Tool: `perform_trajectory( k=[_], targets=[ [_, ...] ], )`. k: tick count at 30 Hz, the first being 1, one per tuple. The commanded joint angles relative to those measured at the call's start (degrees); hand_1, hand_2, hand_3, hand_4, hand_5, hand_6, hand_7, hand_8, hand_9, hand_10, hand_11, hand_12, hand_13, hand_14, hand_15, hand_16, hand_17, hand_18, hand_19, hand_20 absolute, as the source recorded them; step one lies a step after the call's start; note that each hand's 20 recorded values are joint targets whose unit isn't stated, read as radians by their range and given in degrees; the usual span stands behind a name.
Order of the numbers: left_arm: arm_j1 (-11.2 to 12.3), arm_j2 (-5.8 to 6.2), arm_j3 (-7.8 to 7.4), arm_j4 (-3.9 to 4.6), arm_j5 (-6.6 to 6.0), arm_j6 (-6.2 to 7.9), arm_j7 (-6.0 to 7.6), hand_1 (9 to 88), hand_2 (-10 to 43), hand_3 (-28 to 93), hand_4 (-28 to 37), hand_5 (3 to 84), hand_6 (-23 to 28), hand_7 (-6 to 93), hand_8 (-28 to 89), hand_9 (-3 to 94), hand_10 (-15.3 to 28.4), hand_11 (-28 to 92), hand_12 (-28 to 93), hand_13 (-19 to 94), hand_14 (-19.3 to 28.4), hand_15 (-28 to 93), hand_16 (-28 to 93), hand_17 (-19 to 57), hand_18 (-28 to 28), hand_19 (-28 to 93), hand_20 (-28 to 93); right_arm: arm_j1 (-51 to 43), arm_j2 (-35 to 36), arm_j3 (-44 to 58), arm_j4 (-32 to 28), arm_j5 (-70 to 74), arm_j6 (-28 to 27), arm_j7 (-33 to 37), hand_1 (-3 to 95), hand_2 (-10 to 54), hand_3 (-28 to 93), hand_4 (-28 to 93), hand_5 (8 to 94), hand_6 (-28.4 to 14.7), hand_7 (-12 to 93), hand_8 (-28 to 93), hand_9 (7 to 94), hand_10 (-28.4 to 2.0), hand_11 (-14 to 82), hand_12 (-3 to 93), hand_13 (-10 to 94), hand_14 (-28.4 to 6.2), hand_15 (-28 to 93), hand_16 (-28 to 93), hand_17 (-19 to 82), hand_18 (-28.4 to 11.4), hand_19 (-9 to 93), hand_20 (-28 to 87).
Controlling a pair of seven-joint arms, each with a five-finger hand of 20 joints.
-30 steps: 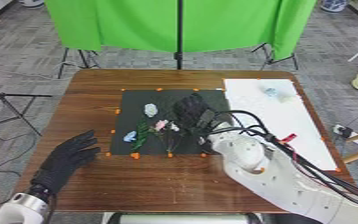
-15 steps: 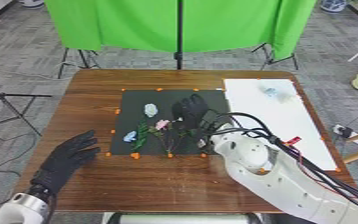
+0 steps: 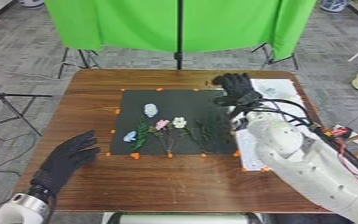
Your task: Arrange flowers
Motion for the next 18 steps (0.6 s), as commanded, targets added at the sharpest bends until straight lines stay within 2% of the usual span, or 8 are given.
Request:
perform_trajectory(
  k=[1,5,8,12,14,18],
  targets=[
    [2.1,-0.33,0.32,1.25,0.51,0.1,-1.19,24.0,0.5,70,-28.3,31.1,5.3,17.0,-10,26.3,11.5,23,14,21,13.6,47,-4,-11.5,20.7,53,3,-0.5,10.3,5.1,6.9,6.0,-3.4,7.4,22.2,-6.7,89,-28,22.8,-5.0,24,-16,21.3,-12.1,14.0,20.7,15,-13.5,17,17,5,-20.7,53,15],
    [2.1,-0.27,0.36,1.4,0.5,0.18,-1.29,24.0,0.5,70,-28.3,31.1,5.4,17.0,-10,26.3,11.5,22,14,21,13.5,47,-4,-11.5,20.7,53,3,-1.0,12.0,5.0,9.7,7.0,-3.1,10.3,22.1,-7.0,89,-28,20.4,-5.9,20,-13,17.3,-12.4,10.0,22.1,13,-14.7,11,19,3,-21.5,52,11],
    [2.1,-0.33,0.31,1.35,0.46,0.14,-1.24,24.0,0.5,70,-28.3,31.1,5.4,16.9,-10,26.3,11.5,23,14,21,13.5,47,-4,-11.5,20.7,53,3,-1.5,12.5,5.3,11.4,7.8,-2.5,10.8,22.3,-7.8,89,-28,20.1,-5.9,20,-13,17.3,-12.6,9.7,22.4,16,-15.0,10,19,4,-21.7,52,11],
    [2.3,-0.48,0.28,1.34,0.45,0.3,-1.25,24.0,0.5,70,-28.3,31.2,5.4,16.9,-10,26.3,11.5,23,14,21,13.6,47,-4,-11.5,20.7,53,3,-1.0,12.8,4.5,13.2,8.4,-3.6,9.1,23.2,-9.3,90,-28,21.7,-5.8,22,-14,21.7,-12.4,12.8,20.9,25,-11.4,14,17,6,-20.6,53,10],
    [2.4,-0.54,0.26,1.34,0.39,0.42,-1.33,24.1,0.5,70,-28.3,31.1,5.3,16.9,-10,26.3,11.5,23,14,21,13.5,47,-4,-11.5,20.7,53,3,-0.8,12.4,4.5,13.8,7.1,-5.7,8.4,23.8,-9.4,90,-28,22.4,-5.4,23,-15,23.2,-10.2,14.6,19.8,28,-9.2,18,17,7,-20.5,54,11],
    [2.4,-0.58,0.21,1.28,0.37,0.37,-1.43,24.1,0.6,70,-28.3,31.1,5.3,17.0,-10,26.5,11.5,23,14,21,13.5,47,-4,-11.5,20.7,53,3,0.7,12.1,2.0,14.8,7.5,-3.6,8.3,24.7,-9.5,90,-28,23.4,-4.0,26,-17,25.2,-9.3,16.7,18.8,31,-7.4,24,18,7,-20.3,54,12]
  ],
)
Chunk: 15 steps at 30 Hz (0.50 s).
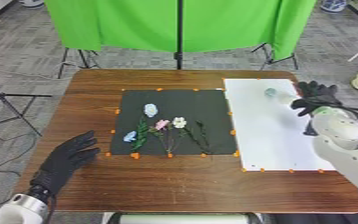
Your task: Arrange flowers
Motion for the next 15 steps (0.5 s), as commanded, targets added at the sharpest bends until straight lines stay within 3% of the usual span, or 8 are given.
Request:
perform_trajectory(
  k=[1,6,10,13,14,15],
  targets=[
    [2.1,-0.69,0.27,1.31,0.39,0.34,-1.68,24.1,0.6,70,-28.3,31.1,5.3,17.0,-10,26.6,11.6,23,14,21,13.5,47,-4,-11.5,20.7,53,3,1.7,-0.5,-2.3,1.7,-1.3,0.3,-2.3,24.8,-9.5,91,-28,23.5,-4.0,26,-17,25.5,-9.4,17.1,18.6,32,-7.4,25,18,7,-20.2,54,12],
    [2.3,-0.74,0.19,1.23,0.39,0.36,-1.66,24.1,0.8,70,-28.3,31.1,5.2,17.1,-10,26.8,11.8,23,14,21,13.5,47,-4,-11.5,20.7,53,3,2.7,-0.9,-3.7,2.4,-2.2,1.6,-5.5,28.1,-9.5,91,-28,24.6,-3.3,27,-18,30.0,-8.8,20.5,16.3,45,-4.3,39,13,12,-18.3,58,13],
    [2.1,-0.82,0.2,1.25,0.39,0.09,-1.79,24.1,0.8,70,-28.3,31.2,5.3,17.1,-10,27.0,11.9,23,14,21,13.6,47,-4,-11.6,20.7,53,3,3.7,-1.2,-5.9,3.6,-1.8,5.5,-5.9,34.6,-9.5,90,-28,27.5,1.7,29,-20,40.5,-8.4,28.7,16.2,59,-2.4,47,12,19,-16.1,65,15],
    [2.1,-0.82,0.15,1.23,0.37,0.14,-1.79,24.1,0.8,70,-28.3,31.2,5.3,17.1,-10,27.1,11.9,23,14,21,13.6,47,-4,-11.6,20.7,53,3,3.5,-1.6,-6.0,4.1,-1.0,7.0,-6.1,41.2,-9.0,84,-28,39.5,3.4,33,-22,53.5,-6.9,33.5,20.3,68,0.5,39,24,24,-14.6,68,16],
    [2.2,-0.86,0.04,1.19,0.39,0.01,-1.78,24.1,0.8,70,-28.3,31.2,5.3,17.1,-10,27.1,11.9,23,14,21,13.6,47,-4,-11.6,20.7,53,3,3.0,-1.7,-5.4,4.1,-1.3,6.9,-6.4,46.2,-7.4,79,-28,52.5,3.6,41,-18,70.3,-5.0,23.4,32.5,77,0.9,36,28,28,-13.9,70,19],
    [2.2,-0.82,0.09,1.2,0.4,0.1,-1.76,24.1,0.8,70,-28.3,31.2,5.3,17.1,-10,27.1,11.9,23,14,21,13.6,47,-4,-11.6,20.7,53,3,2.7,-1.5,-5.4,3.9,-1.3,6.9,-6.4,48.3,-6.6,78,-28,60.2,3.6,43,-15,77.9,-4.4,21.2,36.1,81,0.6,36,29,31,-13.3,71,20]
  ],
)
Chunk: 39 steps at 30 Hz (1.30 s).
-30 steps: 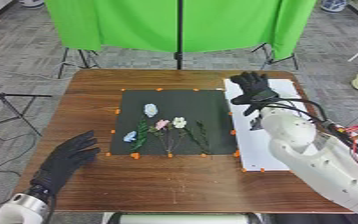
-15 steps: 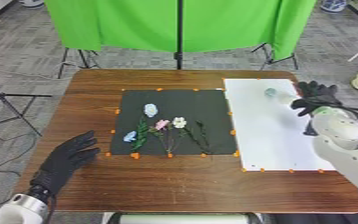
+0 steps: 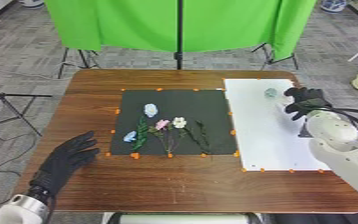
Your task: Arrange flowers
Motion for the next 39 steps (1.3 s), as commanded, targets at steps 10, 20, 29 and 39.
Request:
perform_trajectory(
  k=[10,20,29,39],
  targets=[
    [1.7,-0.84,0.28,1.44,0.37,0.11,-1.9,24.0,0.8,70,-28.3,31.4,5.4,17.0,-10,27.2,11.9,23,14,21,13.6,47,-5,-11.6,20.8,53,3,-4.8,-0.9,3.4,-5.3,-2.4,13.0,-2.0,49.3,-9.4,82,-28,75.3,2.7,40,-10,90.8,-2.9,21.5,39.1,91,-0.2,40,26,39,-13.2,76,27],
    [1.0,-0.63,0.78,1.67,0.44,-0.53,-2.28,24.0,0.9,70,-28.3,31.3,5.4,17.2,-10,27.2,12.0,23,14,21,13.6,47,-5,-11.6,20.8,53,3,-1.6,-6.1,-1.3,-13.7,-8.6,15.9,-11.5,48.8,-9.5,83,-28,75.6,2.4,40,-9,90.9,-3.1,21.9,39.8,91,0.0,41,27,39,-13.4,76,27],
    [1.0,-0.6,0.77,1.67,0.41,-0.57,-2.63,24.0,0.9,70,-28.3,31.4,5.4,17.0,-10,27.1,11.9,23,14,21,13.6,47,-5,-11.6,20.8,53,3,4.9,-11.3,-10.3,-10.0,-8.9,14.1,-14.6,48.4,-9.5,83,-28,75.0,2.6,41,-10,90.4,-3.0,21.4,40.3,90,0.0,41,27,38,-13.2,76,28],
    [0.7,-0.27,0.83,1.95,0.38,-0.84,-2.84,24.0,0.9,70,-28.3,31.3,5.4,17.1,-10,27.1,11.9,23,14,21,13.6,47,-5,-11.6,20.7,53,3,6.2,-12.2,-13.8,-10.8,-9.6,14.4,-14.6,48.3,-9.5,83,-28,74.7,2.7,42,-11,90.0,-3.0,21.6,40.7,90,0.1,42,27,38,-13.2,76,28]
  ],
)
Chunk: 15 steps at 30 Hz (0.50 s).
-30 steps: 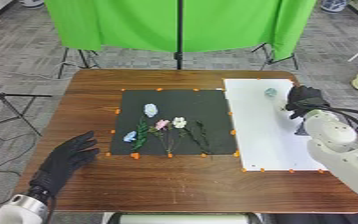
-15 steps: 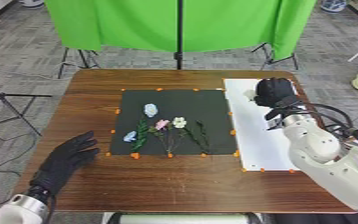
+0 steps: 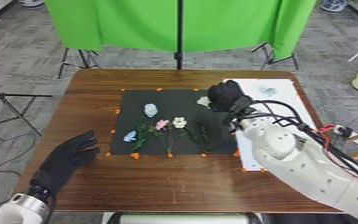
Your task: Arrange flowers
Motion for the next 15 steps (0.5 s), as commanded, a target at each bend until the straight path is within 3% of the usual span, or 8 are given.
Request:
perform_trajectory(
  k=[1,15],
  targets=[
    [1.2,-0.18,0.8,1.84,0.37,-0.65,-2.23,24.0,0.8,70,-28.3,31.3,5.4,17.1,-10,27.2,12.0,23,14,21,13.6,47,-5,-11.6,20.7,53,3,1.2,-0.3,-2.5,-0.9,-1.5,0.1,-0.6,48.3,-9.5,83,-28,74.6,2.8,42,-11,90.0,-3.0,21.6,40.7,90,0.1,42,27,38,-13.2,76,28],
    [0.6,0.11,1.19,2.22,0.38,-1.02,-2.46,23.9,0.8,70,-28.3,31.3,5.4,16.9,-10,27.1,11.9,23,14,21,13.5,47,-5,-11.6,20.7,53,3,3.4,-3.5,-6.6,1.9,-2.9,2.2,2.1,48.3,-9.5,83,-28,74.0,2.9,43,-11,89.7,-3.1,21.8,40.8,89,0.2,42,27,37,-13.1,76,28]
  ],
)
